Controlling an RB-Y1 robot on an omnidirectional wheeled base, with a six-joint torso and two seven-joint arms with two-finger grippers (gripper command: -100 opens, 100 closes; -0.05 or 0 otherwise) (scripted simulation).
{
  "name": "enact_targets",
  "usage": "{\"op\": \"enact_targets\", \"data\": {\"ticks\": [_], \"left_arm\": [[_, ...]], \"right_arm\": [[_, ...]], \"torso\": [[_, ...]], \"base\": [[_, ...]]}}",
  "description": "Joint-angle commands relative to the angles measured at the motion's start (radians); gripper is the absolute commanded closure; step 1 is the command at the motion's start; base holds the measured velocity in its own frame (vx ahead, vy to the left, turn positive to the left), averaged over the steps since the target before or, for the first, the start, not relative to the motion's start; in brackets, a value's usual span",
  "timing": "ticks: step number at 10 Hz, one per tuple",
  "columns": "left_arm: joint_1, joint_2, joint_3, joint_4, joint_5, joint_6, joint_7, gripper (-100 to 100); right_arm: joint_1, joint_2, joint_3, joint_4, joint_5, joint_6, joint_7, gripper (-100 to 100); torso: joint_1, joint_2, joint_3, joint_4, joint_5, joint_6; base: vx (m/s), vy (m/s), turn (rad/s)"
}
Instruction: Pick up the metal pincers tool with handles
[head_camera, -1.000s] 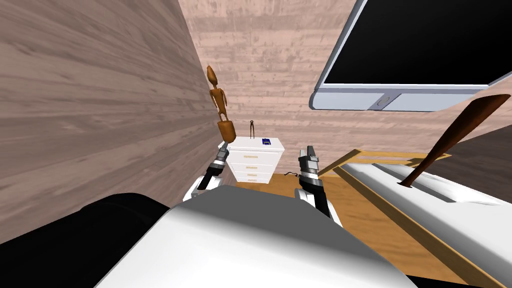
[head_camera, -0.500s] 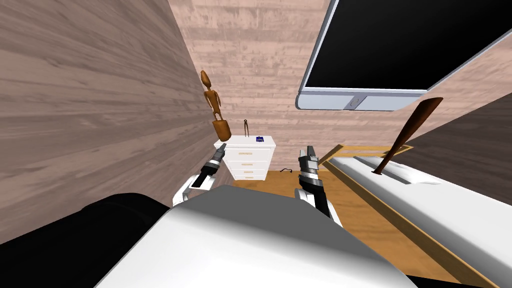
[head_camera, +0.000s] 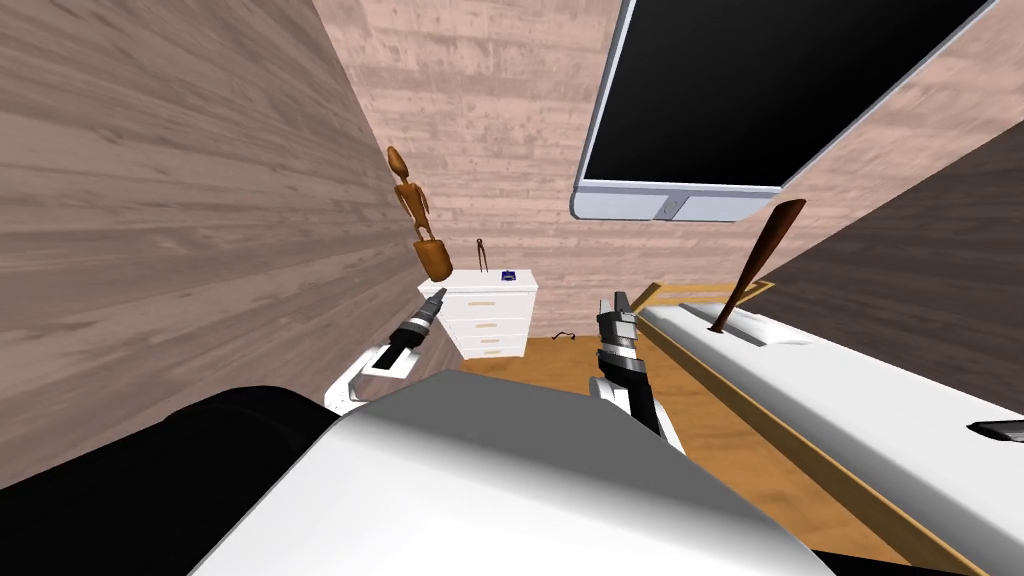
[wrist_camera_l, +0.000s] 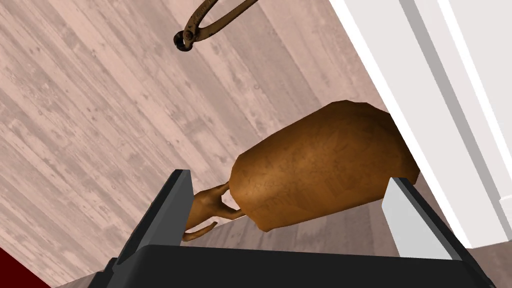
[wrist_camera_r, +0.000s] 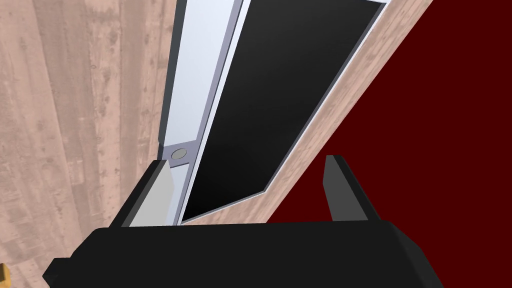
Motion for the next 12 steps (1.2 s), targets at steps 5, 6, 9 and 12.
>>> {"op": "enact_targets", "data": {"ticks": [5,6,9,12], "left_arm": [[0.009,0.111,0.070,0.023,-0.034,0.125,-0.029,-100],[0.010,0.131,0.084,0.029,-0.040,0.147,-0.038,-100],[0.012,0.195,0.129,0.048,-0.058,0.218,-0.072,-100],[0.011,0.268,0.177,0.068,-0.076,0.290,-0.113,-100]], "right_arm": [[0.000,0.000,0.000,0.000,0.000,0.000,0.000,0],[0.000,0.000,0.000,0.000,0.000,0.000,0.000,0],[0.000,0.000,0.000,0.000,0.000,0.000,0.000,0],[0.000,0.000,0.000,0.000,0.000,0.000,0.000,0]], "torso": [[0.003,-0.005,-0.003,-0.001,0.001,0.000],[0.003,-0.006,-0.004,-0.001,0.001,0.000],[0.003,-0.010,-0.006,-0.002,0.001,0.000],[0.005,-0.013,-0.007,-0.003,0.001,0.000]], "base": [[0.021,-0.076,-0.133],[0.071,-0.063,-0.178],[0.106,-0.056,-0.174],[0.140,-0.033,-0.225]]}}
